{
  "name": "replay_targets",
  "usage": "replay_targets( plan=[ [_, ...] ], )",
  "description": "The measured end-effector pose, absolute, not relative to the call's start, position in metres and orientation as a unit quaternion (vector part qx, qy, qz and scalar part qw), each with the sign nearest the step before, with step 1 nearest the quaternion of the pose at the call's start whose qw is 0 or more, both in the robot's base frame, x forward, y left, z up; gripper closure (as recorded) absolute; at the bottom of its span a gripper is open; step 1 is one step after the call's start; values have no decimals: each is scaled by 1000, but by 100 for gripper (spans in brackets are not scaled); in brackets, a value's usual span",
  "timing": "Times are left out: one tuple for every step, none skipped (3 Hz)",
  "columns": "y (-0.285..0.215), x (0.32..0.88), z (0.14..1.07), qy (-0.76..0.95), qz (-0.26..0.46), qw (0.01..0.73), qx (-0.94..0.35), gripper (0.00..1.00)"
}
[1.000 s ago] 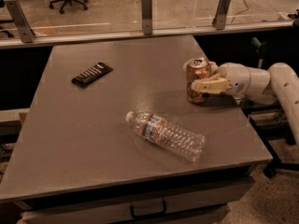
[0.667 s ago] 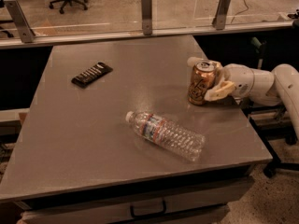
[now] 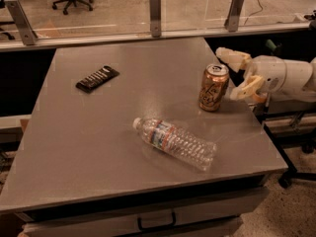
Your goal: Place orange can upright
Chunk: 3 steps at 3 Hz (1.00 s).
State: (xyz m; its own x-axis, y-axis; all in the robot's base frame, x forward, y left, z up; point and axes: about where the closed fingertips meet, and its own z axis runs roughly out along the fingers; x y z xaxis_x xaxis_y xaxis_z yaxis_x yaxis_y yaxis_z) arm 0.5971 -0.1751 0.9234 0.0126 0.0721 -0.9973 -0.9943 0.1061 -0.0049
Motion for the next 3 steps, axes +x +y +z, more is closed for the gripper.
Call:
replay_targets(
  plan=[
    [-217, 598, 991, 559, 379, 567, -471, 0],
    [-268, 575, 1088, 594, 220, 607, -480, 0],
    [-262, 577, 1082, 591, 232, 605, -481, 0]
  ],
)
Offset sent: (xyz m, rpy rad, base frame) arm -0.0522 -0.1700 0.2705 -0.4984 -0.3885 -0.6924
